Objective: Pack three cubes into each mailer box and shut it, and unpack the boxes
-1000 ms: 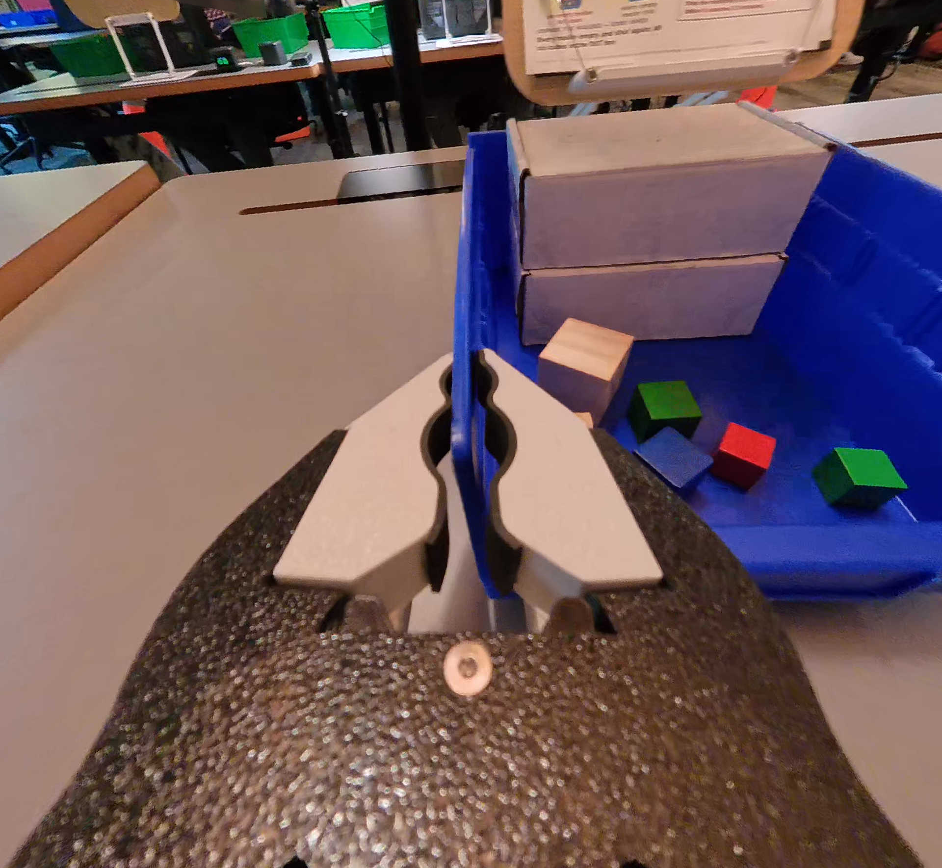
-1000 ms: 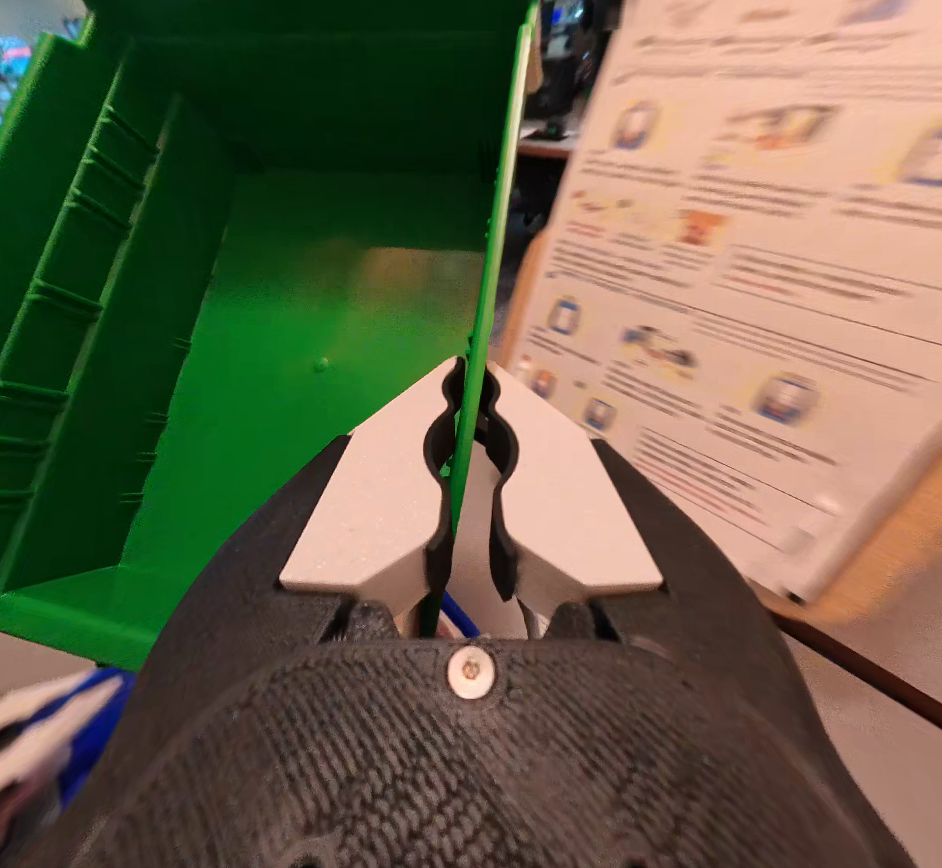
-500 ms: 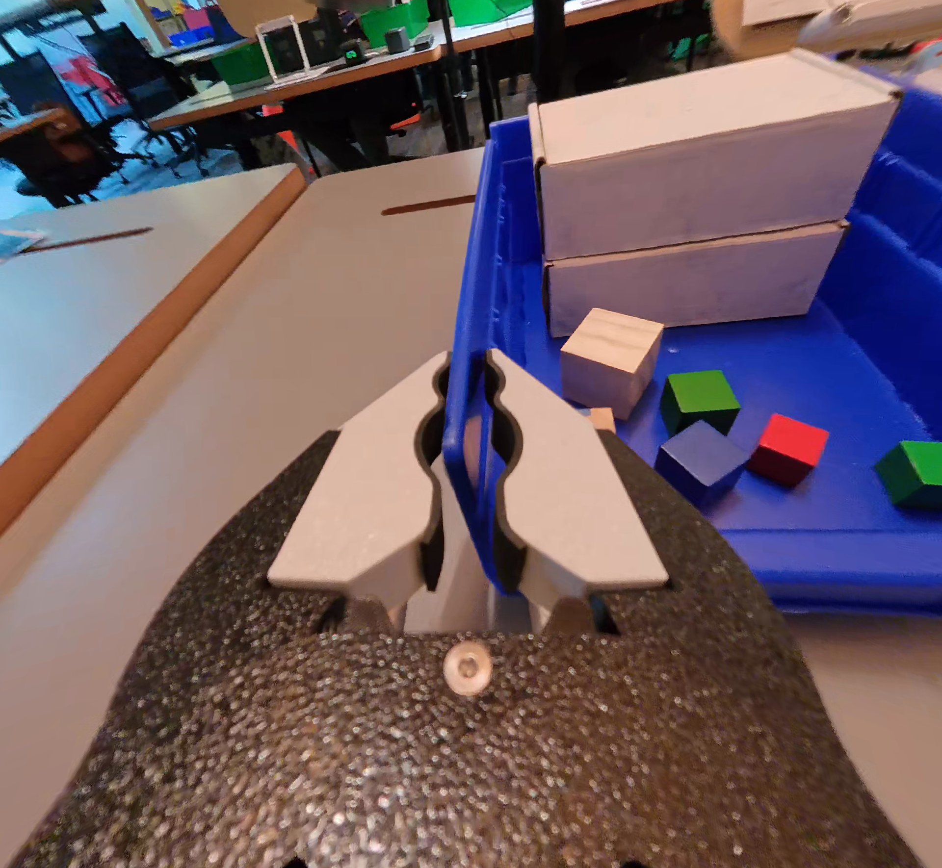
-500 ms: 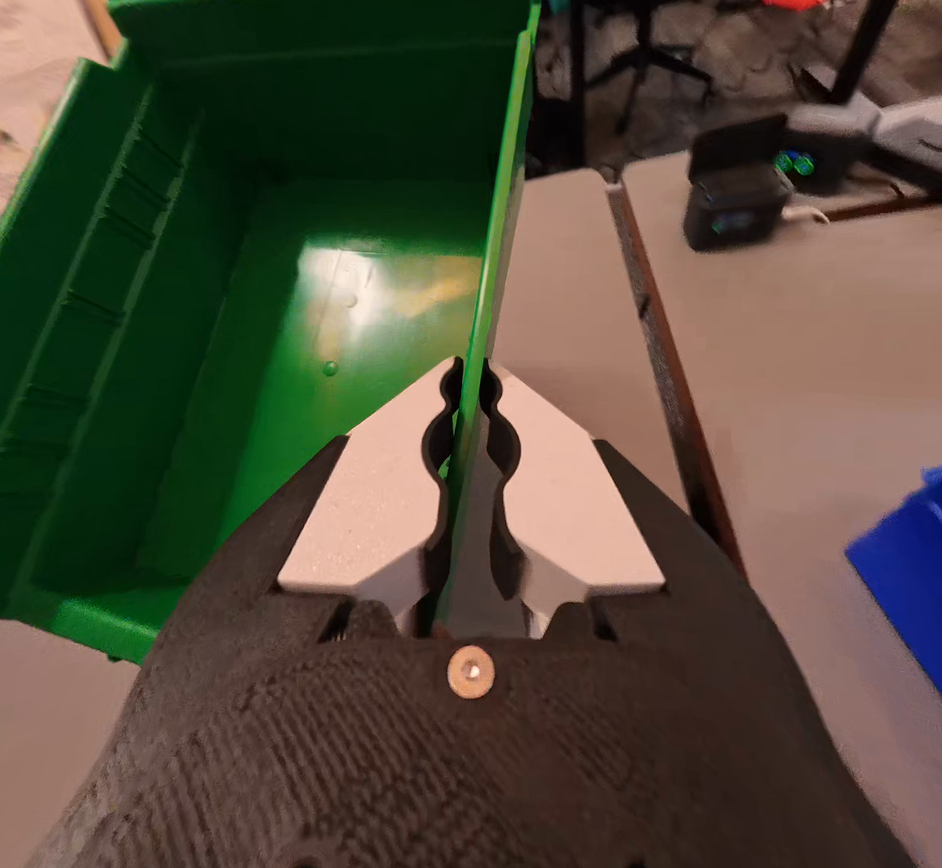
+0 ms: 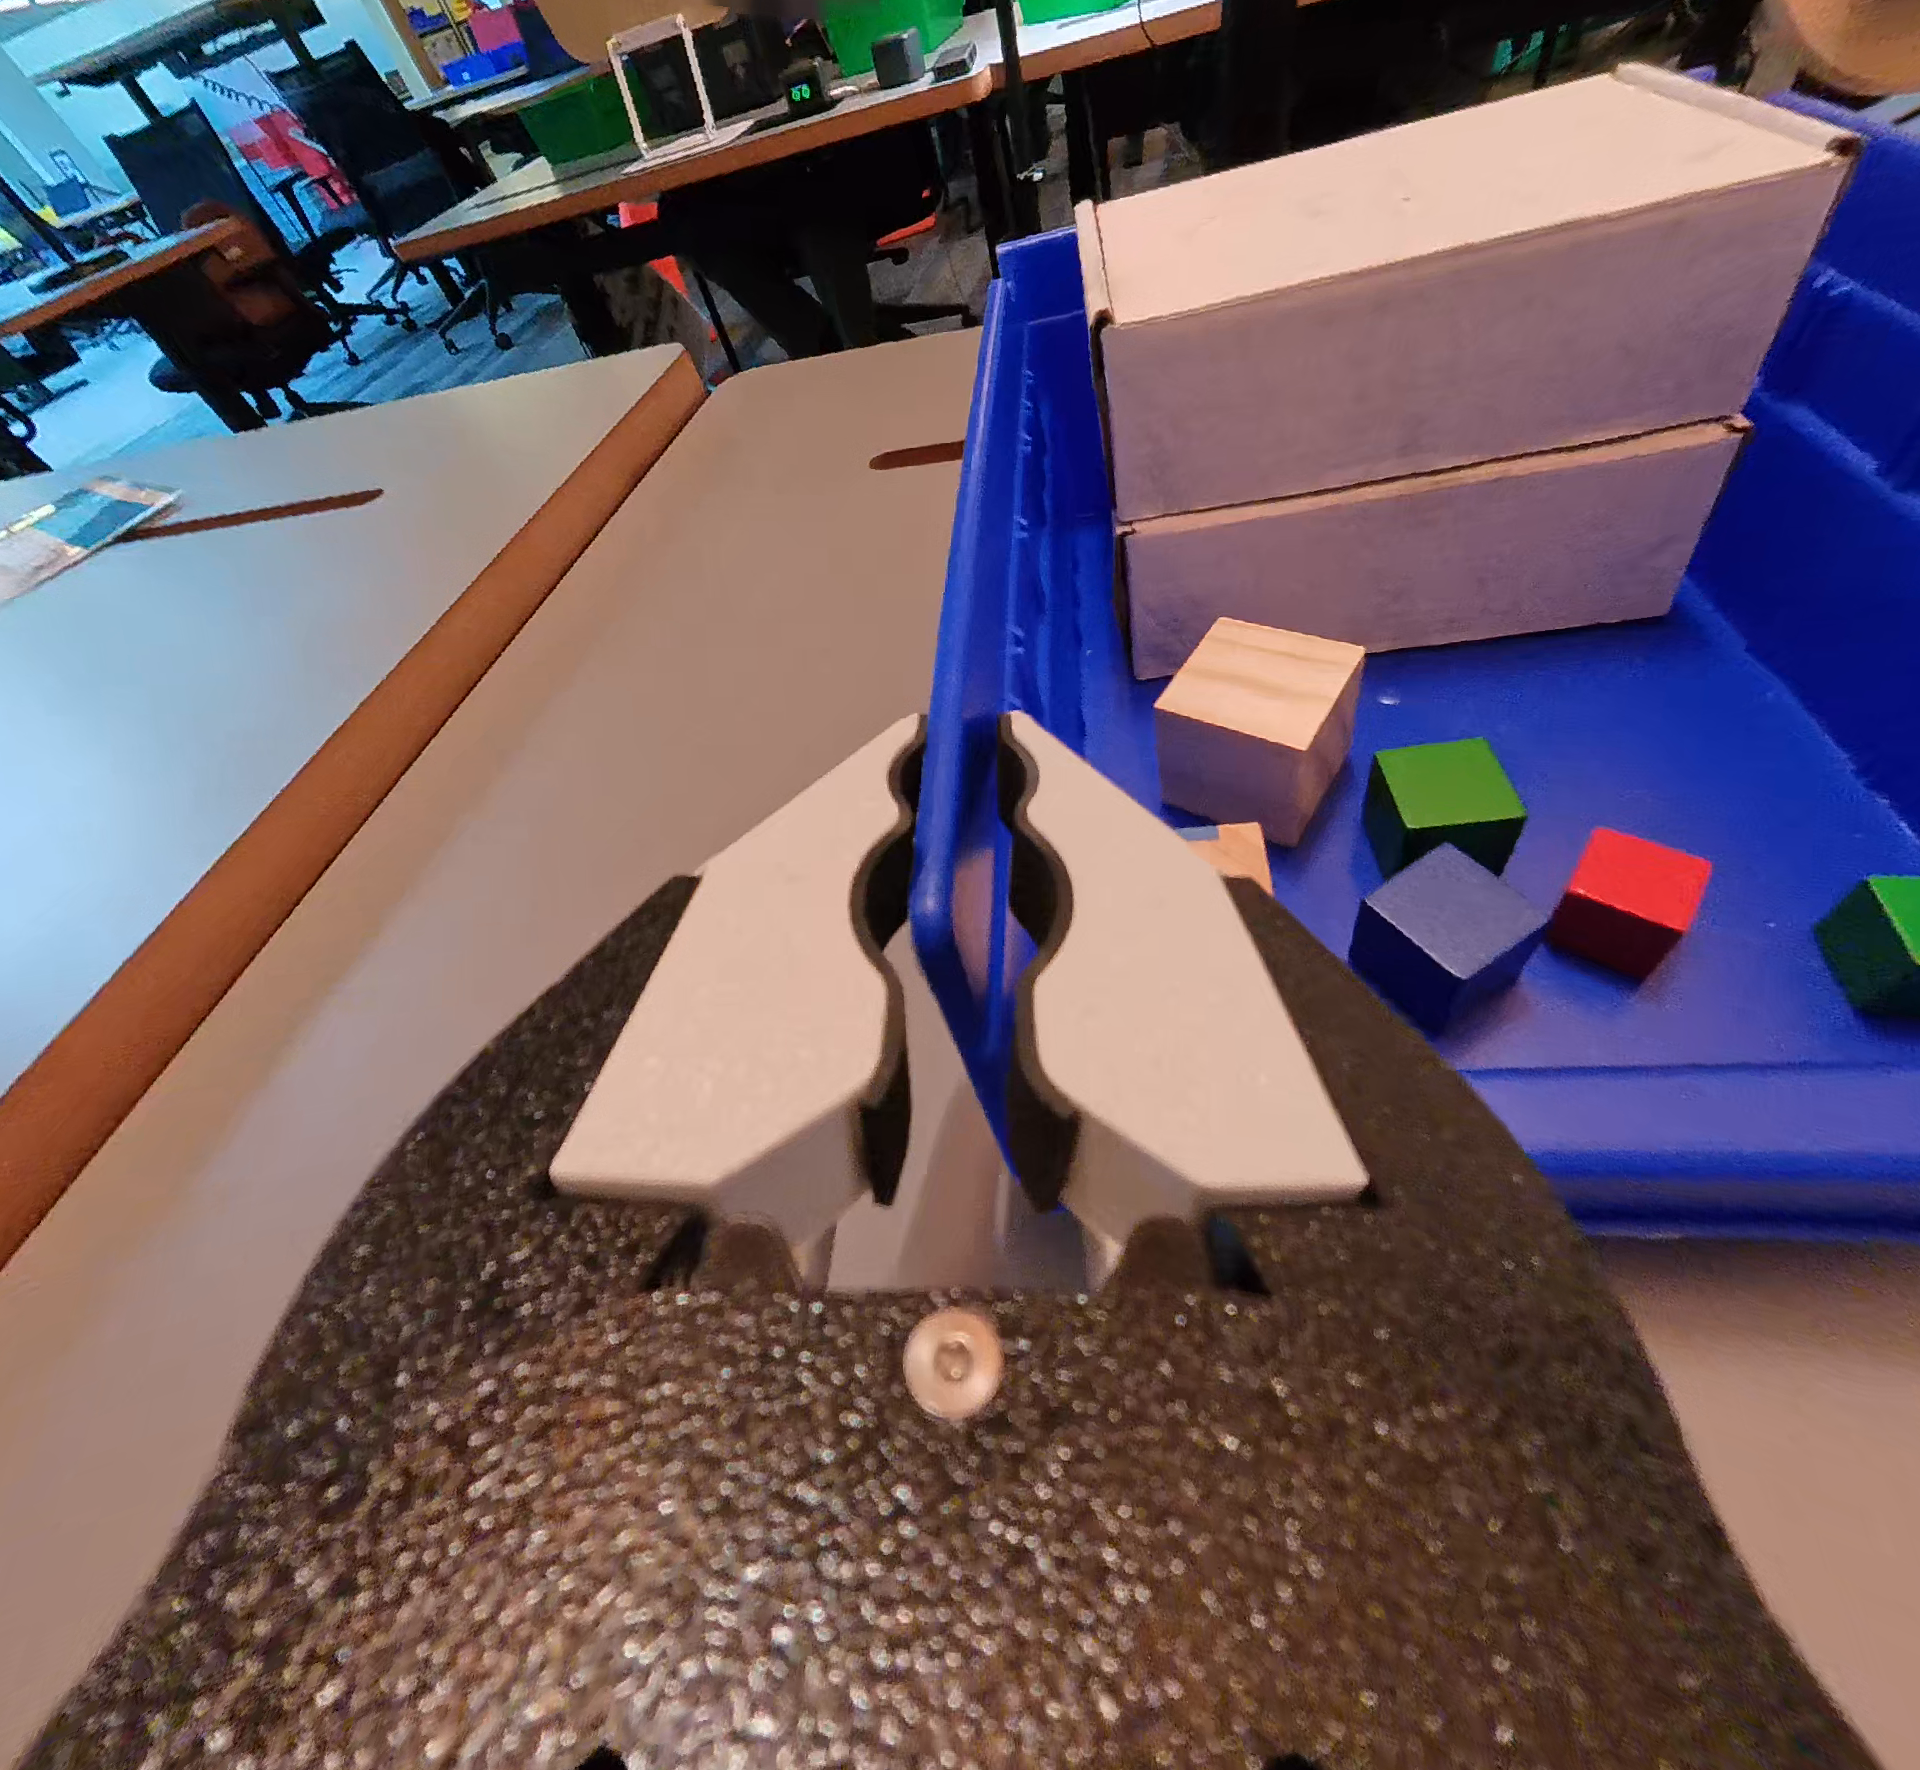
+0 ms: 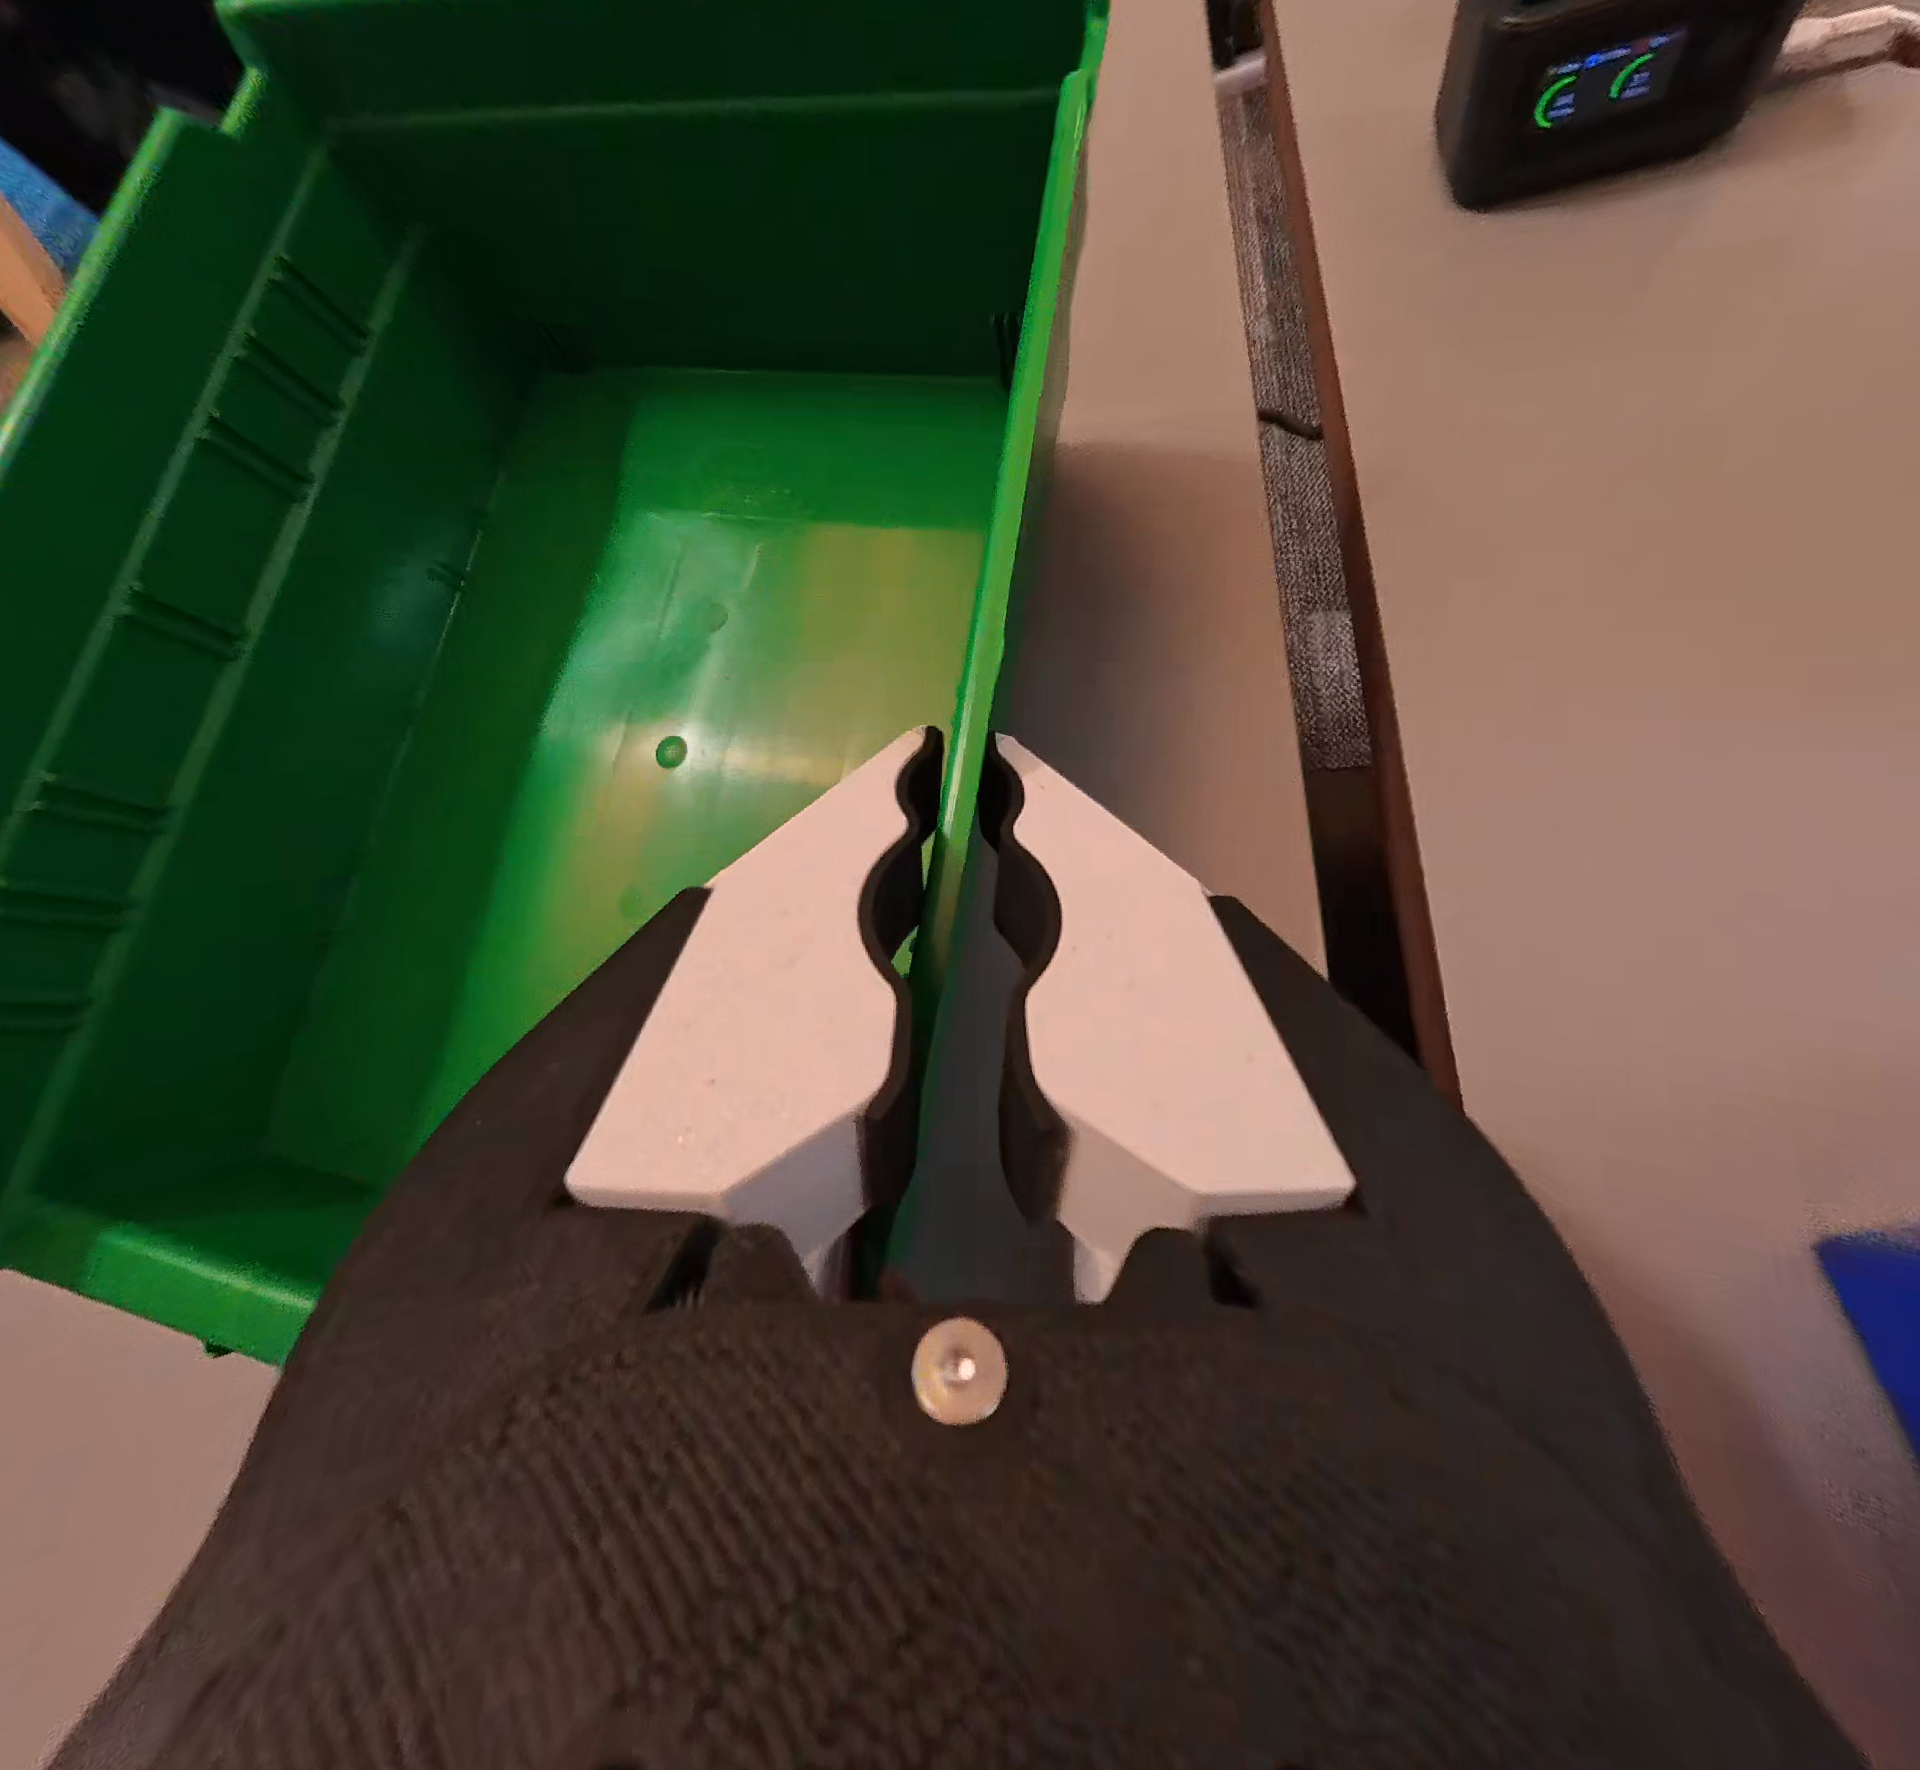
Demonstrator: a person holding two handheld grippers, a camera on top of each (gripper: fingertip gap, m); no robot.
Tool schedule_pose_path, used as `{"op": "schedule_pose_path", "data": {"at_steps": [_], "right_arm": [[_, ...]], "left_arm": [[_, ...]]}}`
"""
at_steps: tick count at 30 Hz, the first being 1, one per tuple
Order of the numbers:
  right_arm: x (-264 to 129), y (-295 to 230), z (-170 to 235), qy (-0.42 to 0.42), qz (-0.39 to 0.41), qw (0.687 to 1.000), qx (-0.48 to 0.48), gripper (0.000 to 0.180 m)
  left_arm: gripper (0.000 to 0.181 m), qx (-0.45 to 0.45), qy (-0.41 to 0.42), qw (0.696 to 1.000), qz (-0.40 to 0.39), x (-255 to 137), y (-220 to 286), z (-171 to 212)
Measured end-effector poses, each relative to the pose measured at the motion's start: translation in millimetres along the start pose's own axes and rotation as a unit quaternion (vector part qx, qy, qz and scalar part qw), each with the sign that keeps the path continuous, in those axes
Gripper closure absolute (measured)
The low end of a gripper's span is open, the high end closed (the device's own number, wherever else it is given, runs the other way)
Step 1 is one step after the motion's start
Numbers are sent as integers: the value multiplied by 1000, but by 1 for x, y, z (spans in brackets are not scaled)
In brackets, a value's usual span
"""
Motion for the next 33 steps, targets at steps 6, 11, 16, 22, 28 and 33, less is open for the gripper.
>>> {"op": "schedule_pose_path", "data": {"at_steps": [6, 11, 16, 22, 28, 33], "right_arm": [[28, -11, -13, -49, 33, 990, -128, 176], [42, -17, -18, -23, 29, 985, -168, 172], [32, -20, -25, 18, 85, 963, -253, 138], [-40, -42, -56, 183, 128, 922, -317, 96], [-137, -91, 3, 218, 127, 945, -208, 63], [-145, -152, 88, 268, 70, 945, -173, 73]], "left_arm": [[172, -2, -5, 1000, -11, 18, -5, -1], [171, 22, -11, 1000, -11, 34, -12, -1], [171, 31, -16, 999, 6, 50, -22, -1], [170, 45, -20, 998, 26, 65, -36, -1], [166, 74, -29, 996, 36, 73, -42, -1], [138, 101, -14, 995, 4, 65, -40, -17]]}}
Point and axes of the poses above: each gripper's, where its closed fingertips meet, x out along the fingers, z out of its underside, y = z × x across the jaws, the point moved 8 cm from there along -x, back along the fingers, and after that the axes turned 10 degrees about y, right-handed, at the moved point
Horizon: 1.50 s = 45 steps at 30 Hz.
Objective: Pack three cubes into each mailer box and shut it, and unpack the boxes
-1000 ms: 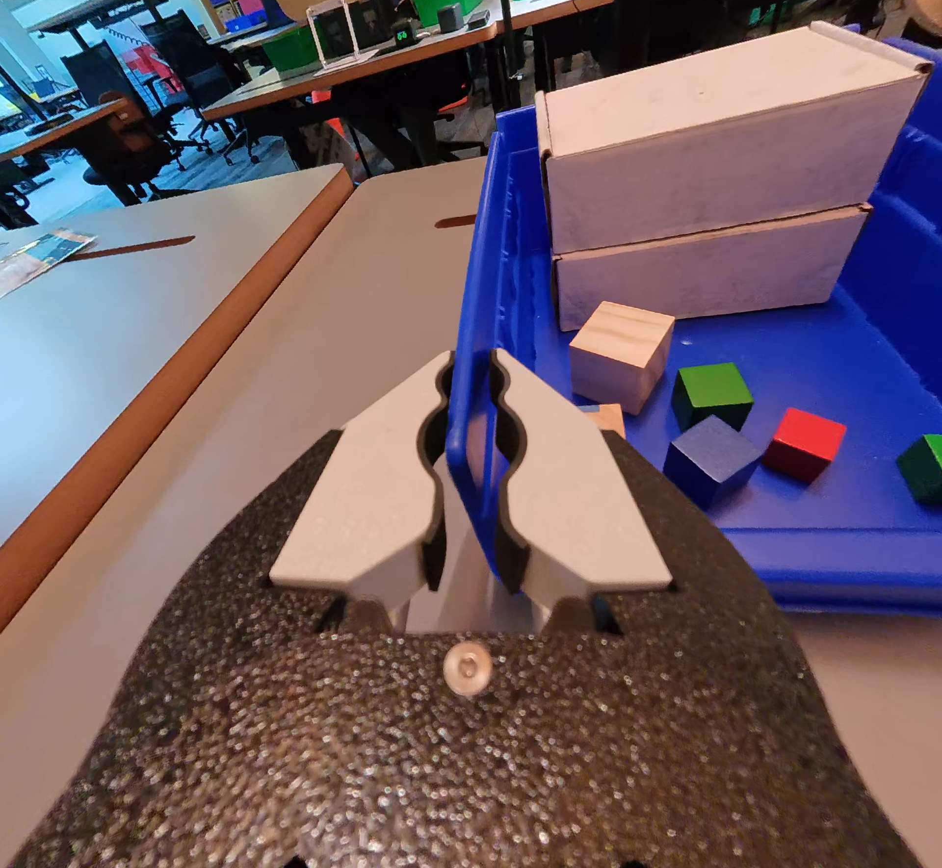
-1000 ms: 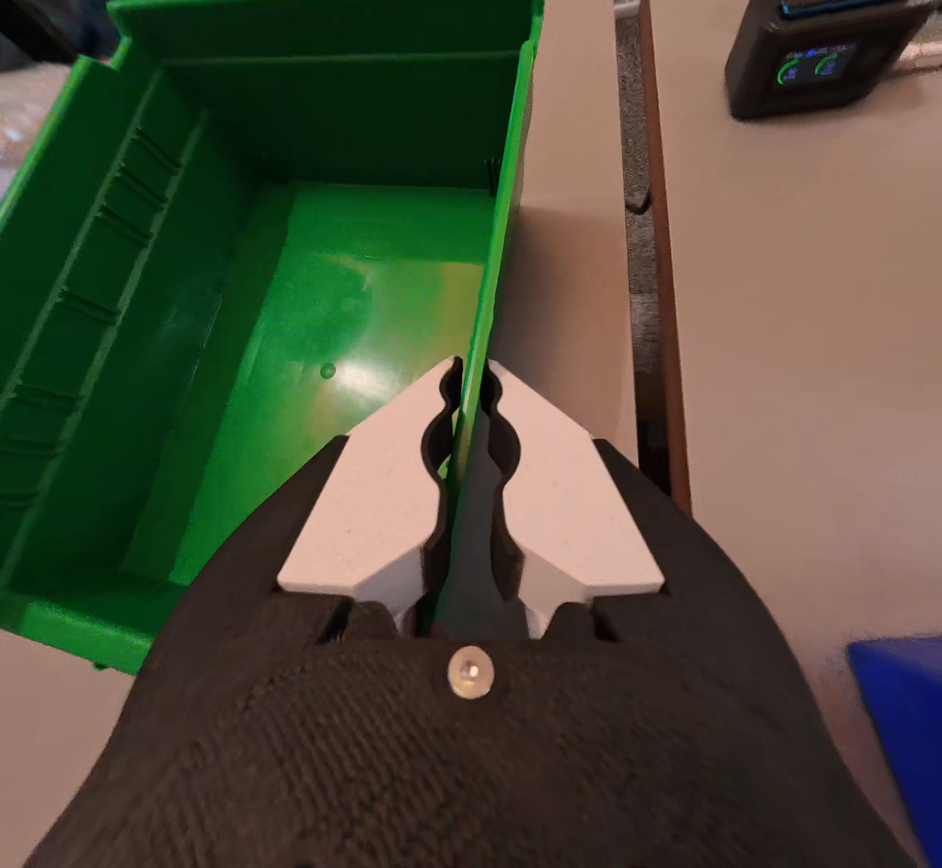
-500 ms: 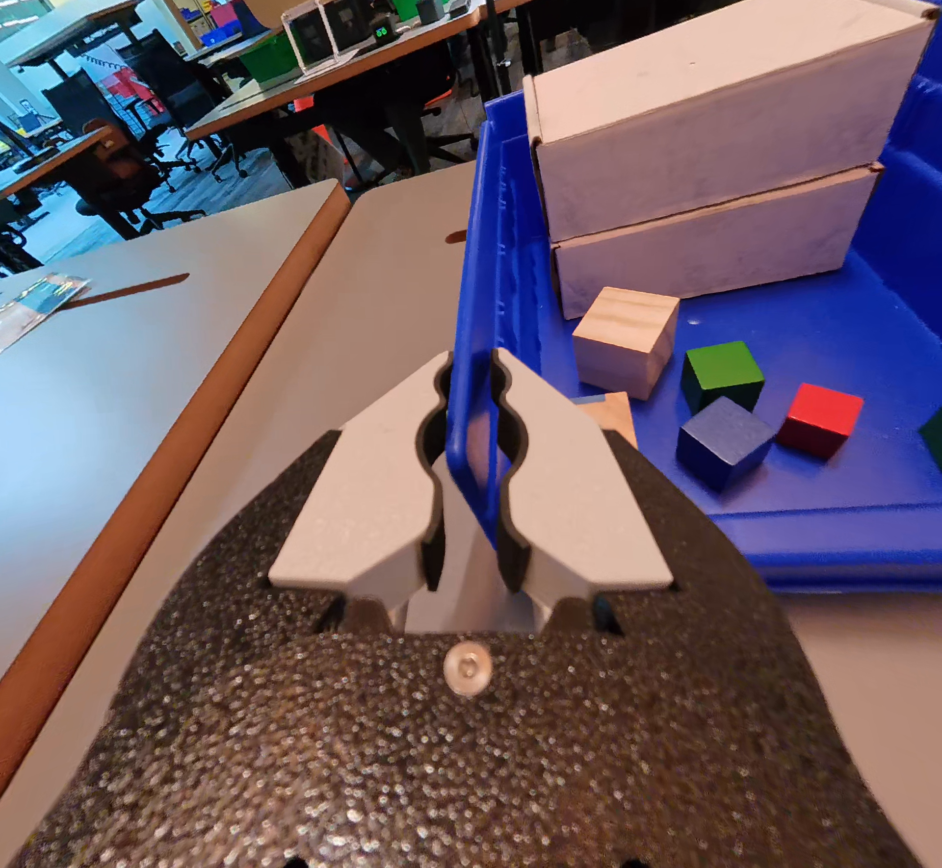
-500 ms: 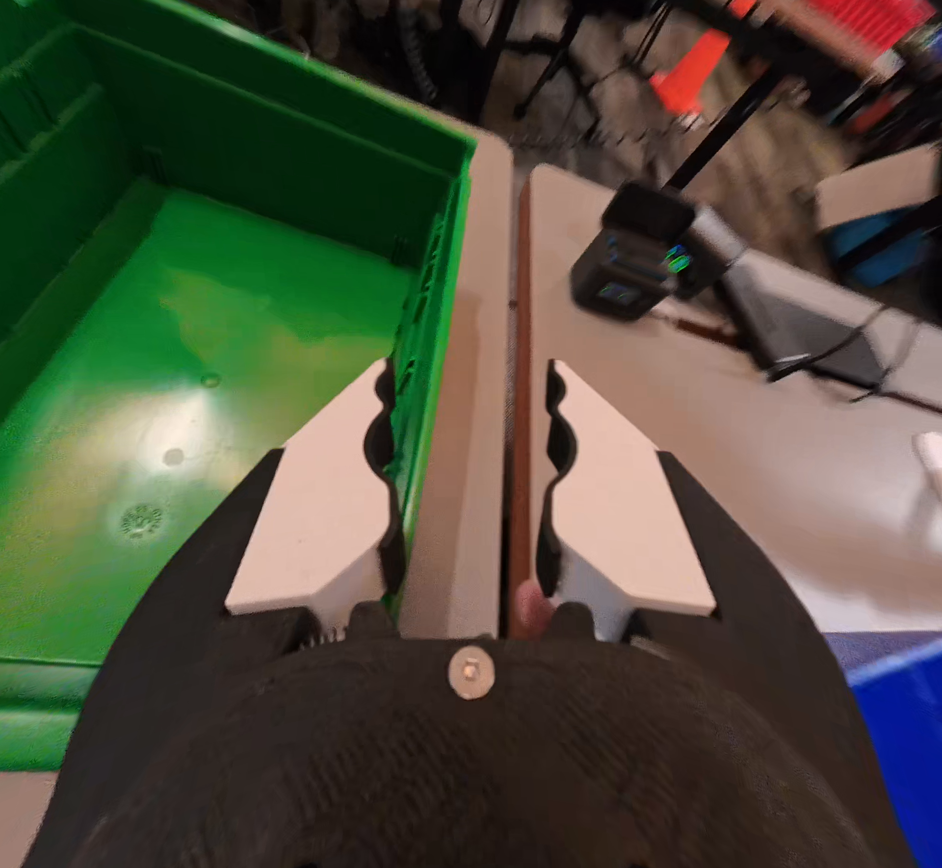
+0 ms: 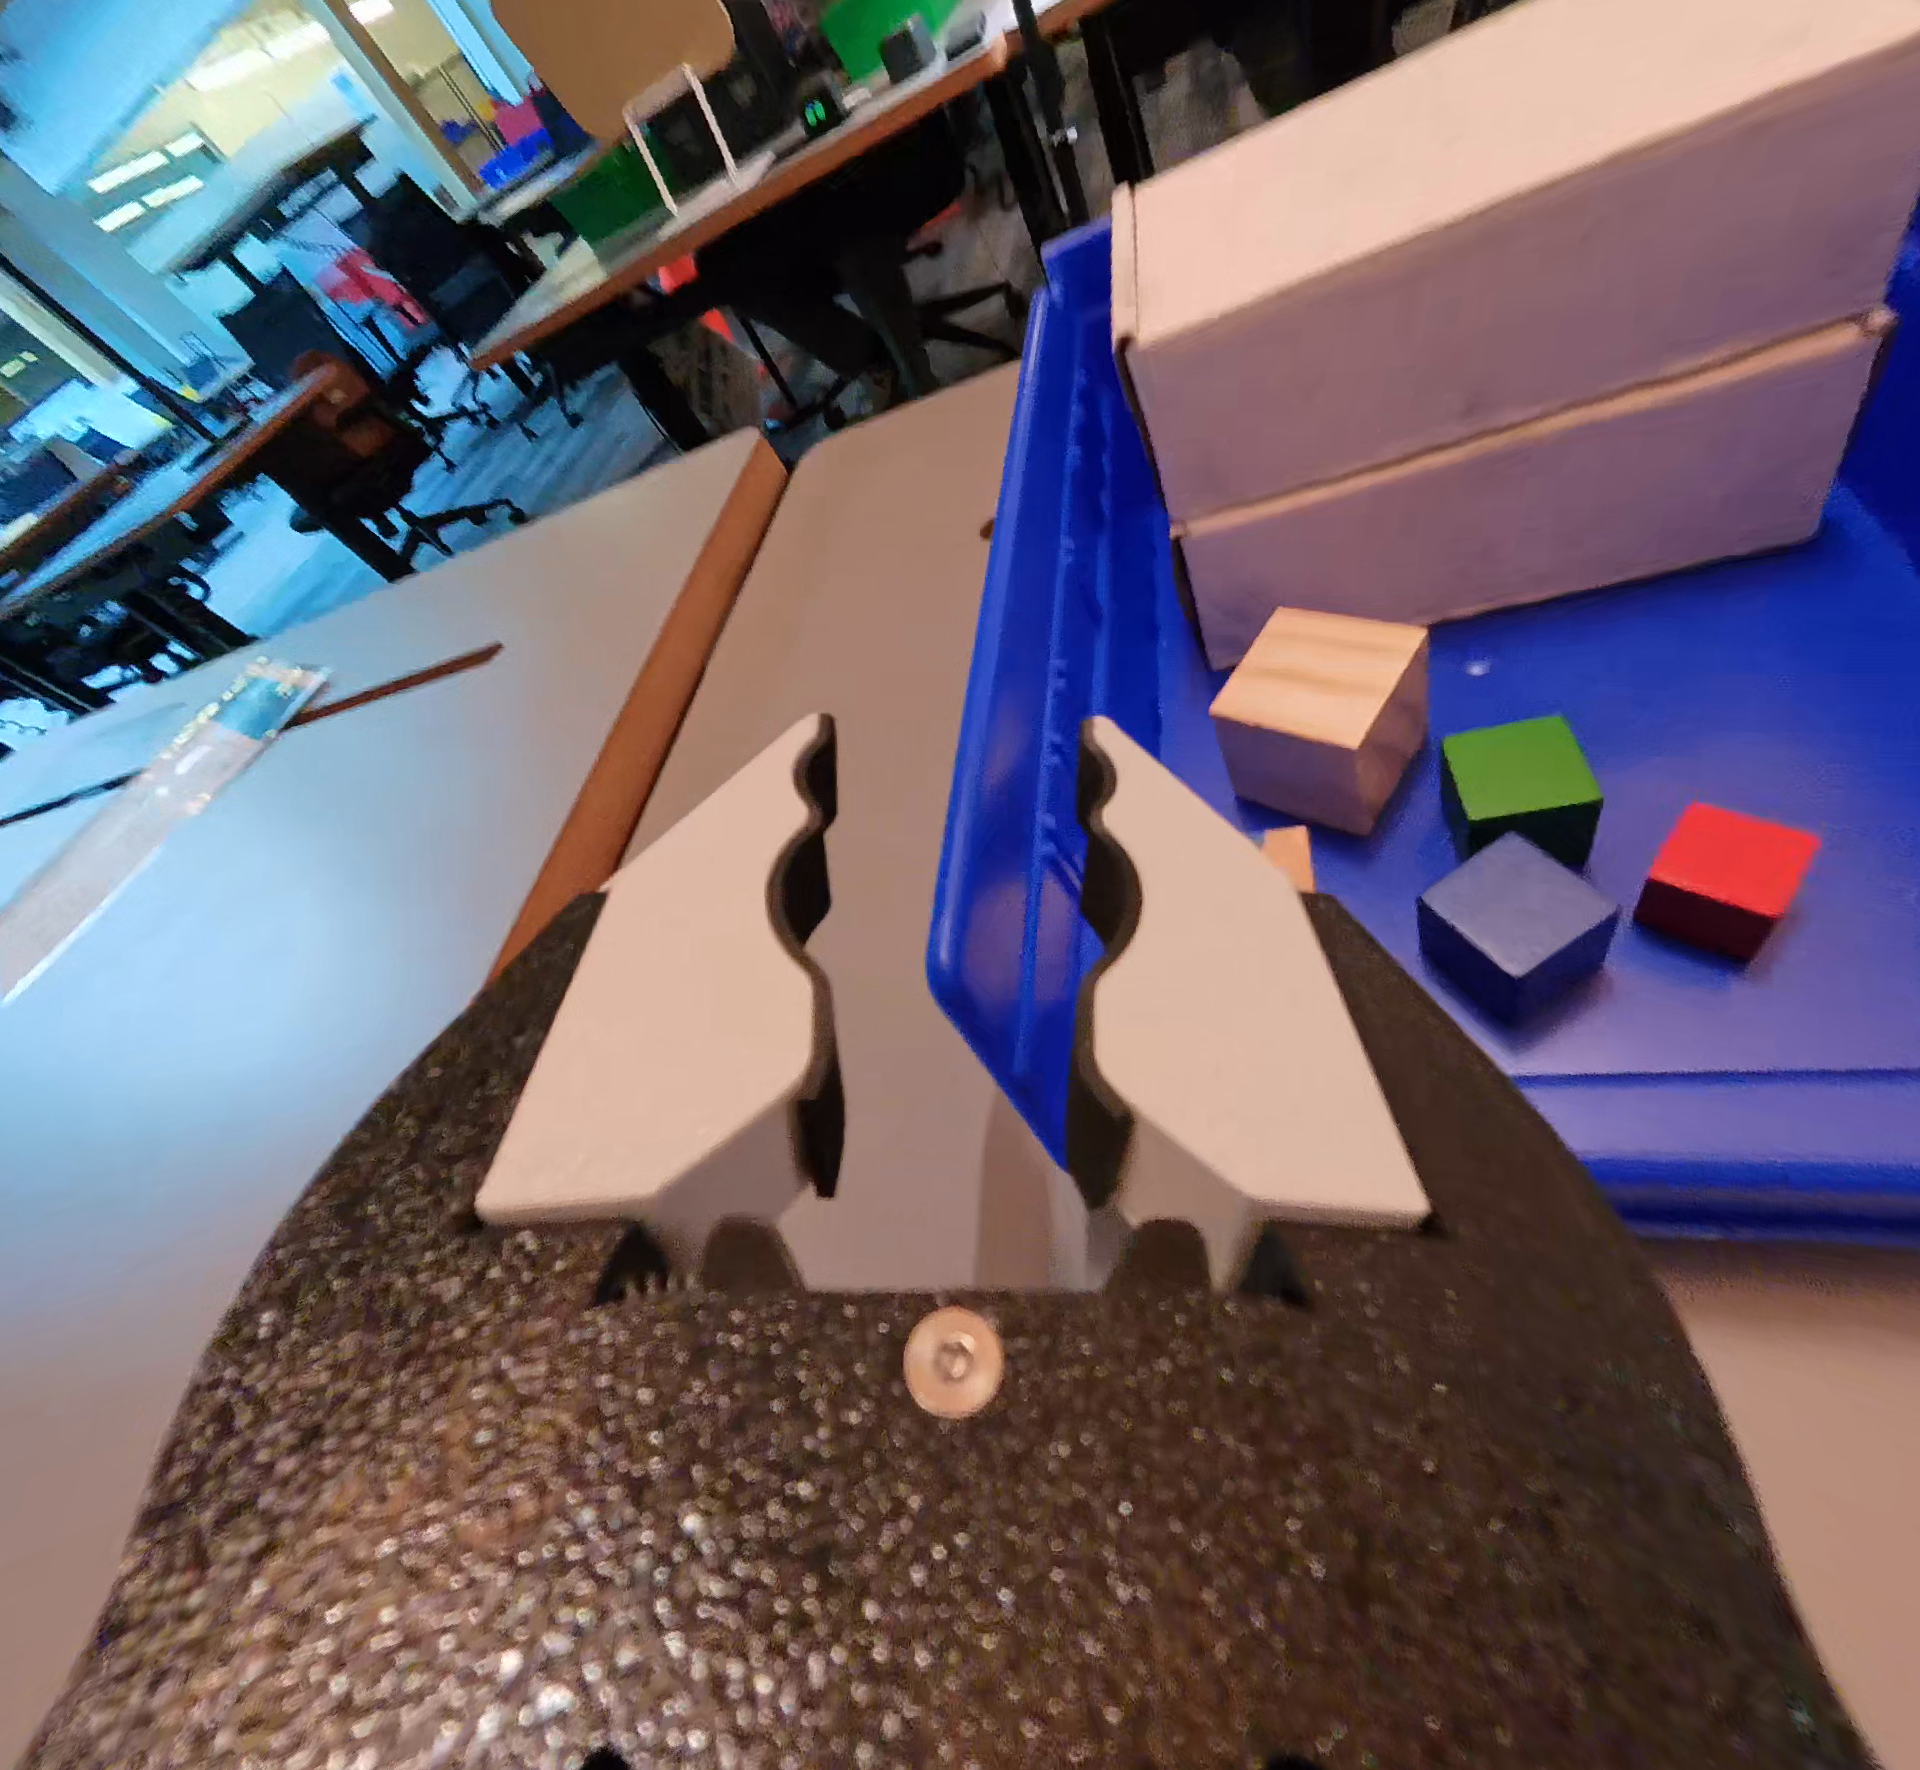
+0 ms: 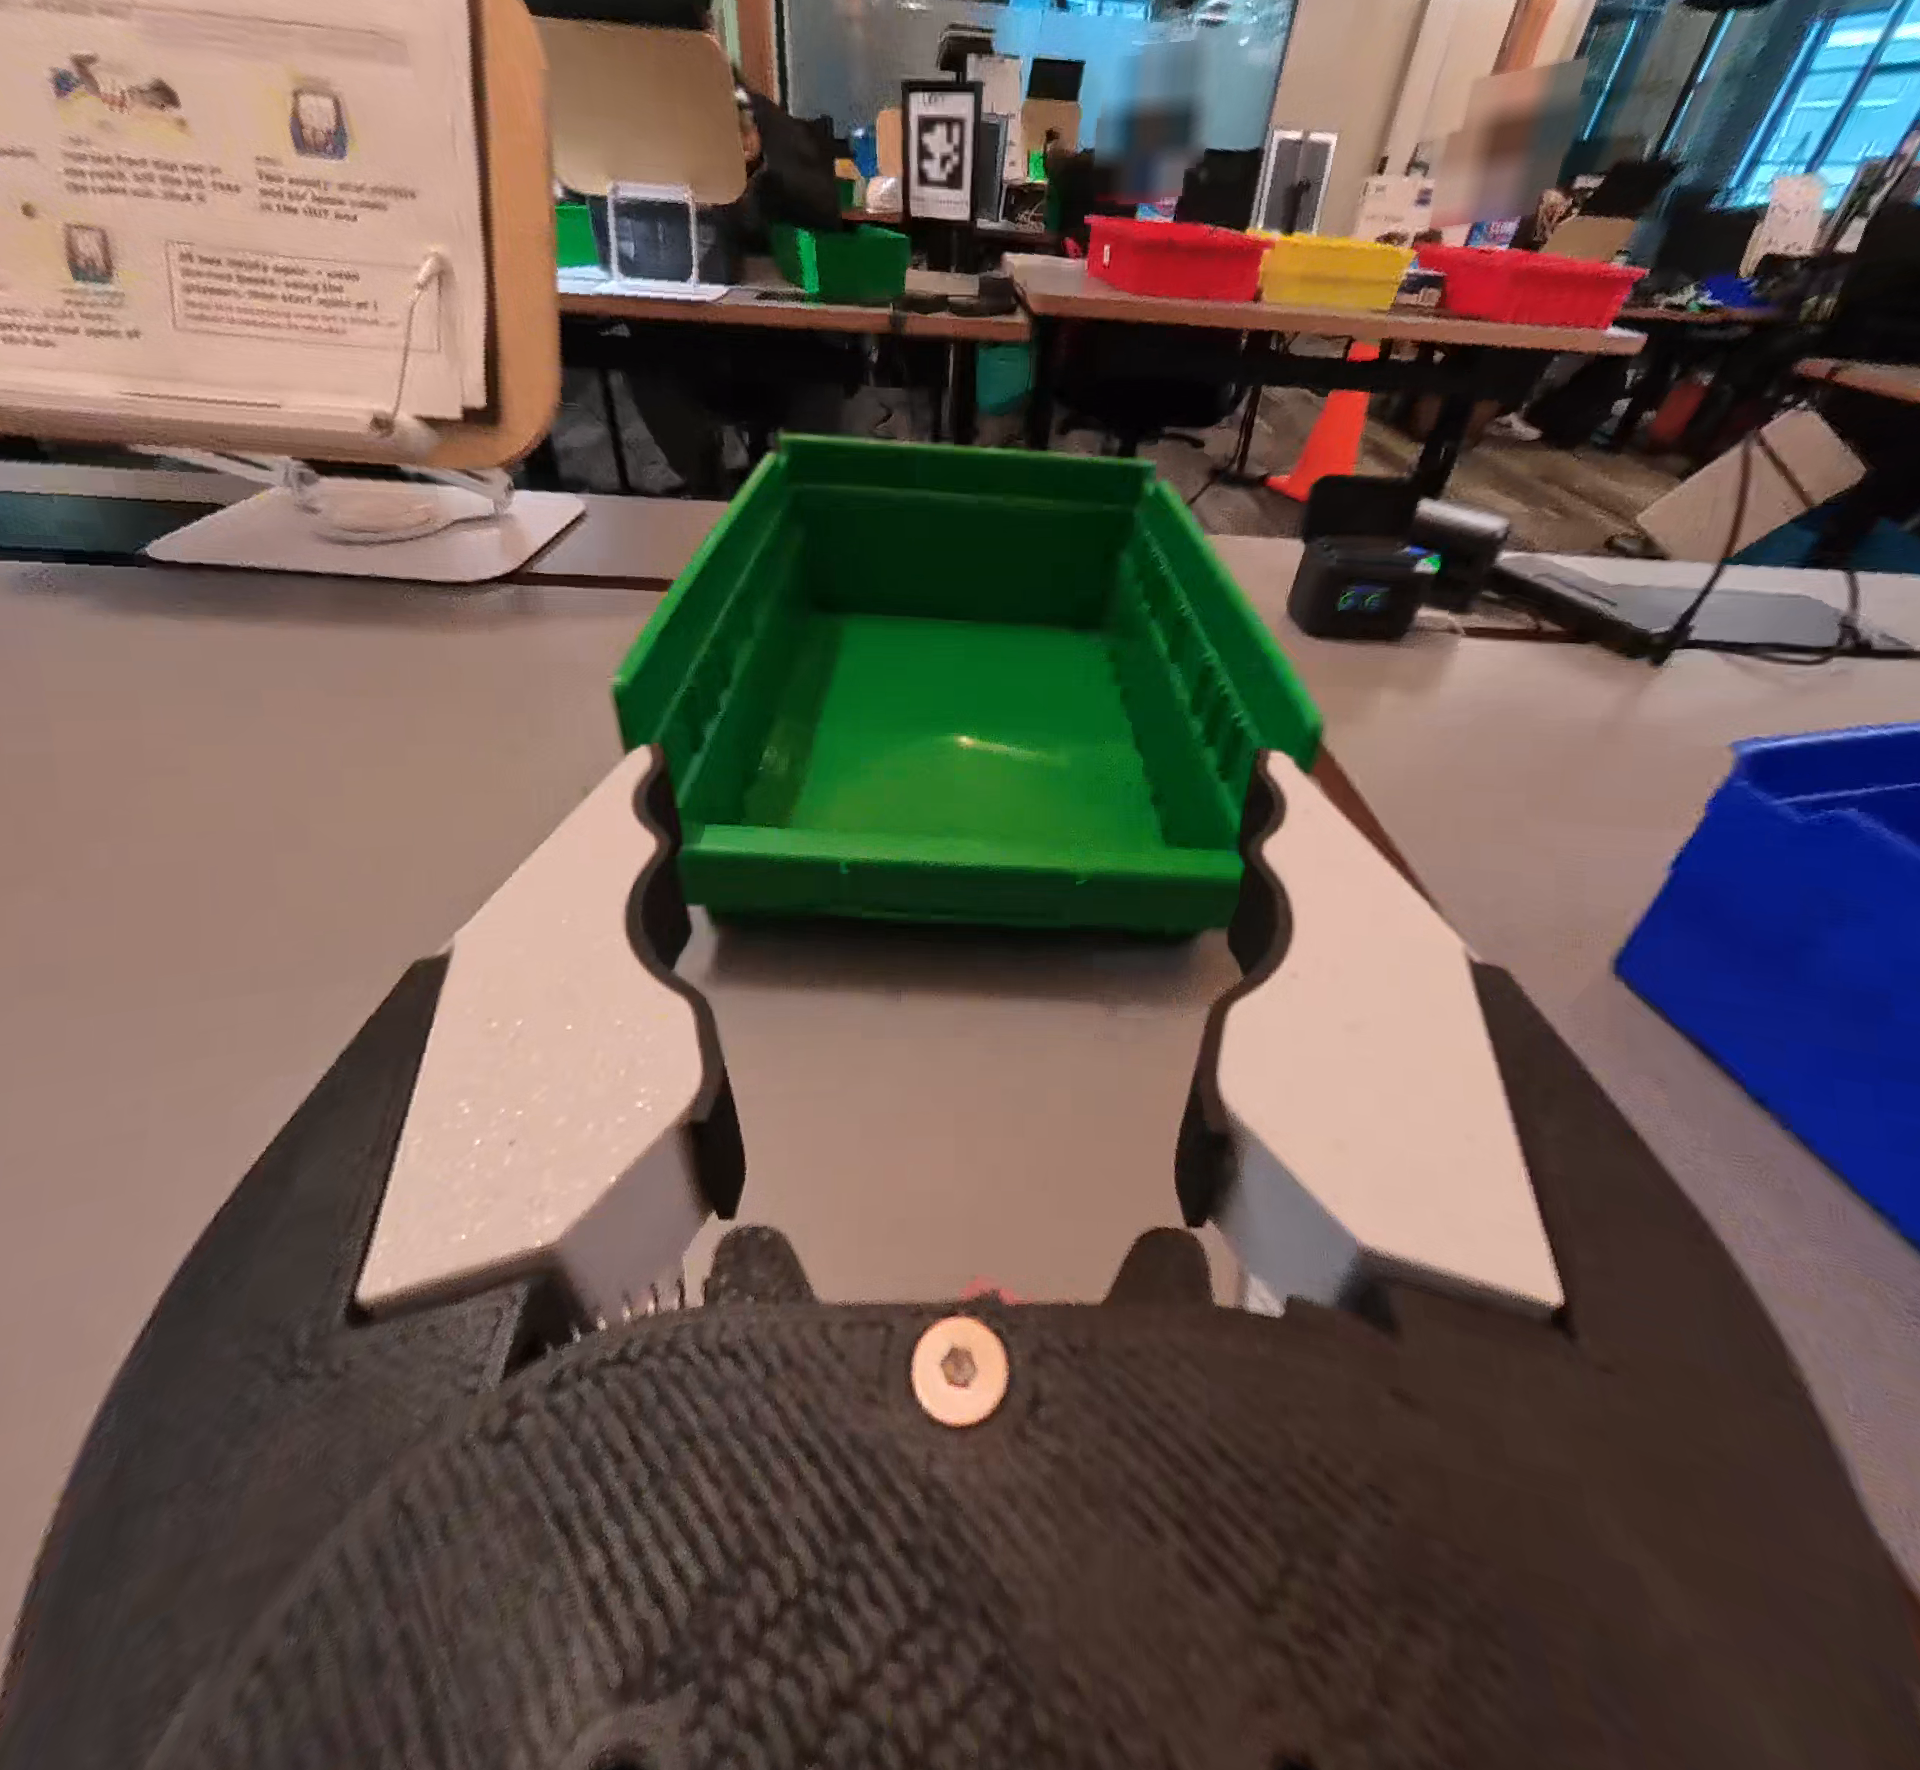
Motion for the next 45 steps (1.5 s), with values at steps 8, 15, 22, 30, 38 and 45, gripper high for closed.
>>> {"op": "schedule_pose_path", "data": {"at_steps": [8, 15, 22, 30, 38, 45], "right_arm": [[7, -45, 1, -49, -65, 996, -32, 61], [1, -66, -8, -49, -107, 991, -65, 62], [4, -74, -4, -60, -128, 987, -71, 66], [6, -80, 5, -75, -149, 982, -87, 67], [6, -75, 10, -85, -149, 980, -105, 71], [5, -86, 16, -98, -198, 966, -132, 68]], "left_arm": [[114, -9, 20, 991, 130, -28, 14, -46], [99, 22, -43, 954, 296, -42, 30, -69], [92, 121, -109, 922, 352, -26, 41, -83], [97, 210, -85, 920, 318, 31, 74, -113], [87, 430, -88, 833, 336, 79, 109, -115], [77, 366, -179, 816, 410, 130, 103, -140]]}}
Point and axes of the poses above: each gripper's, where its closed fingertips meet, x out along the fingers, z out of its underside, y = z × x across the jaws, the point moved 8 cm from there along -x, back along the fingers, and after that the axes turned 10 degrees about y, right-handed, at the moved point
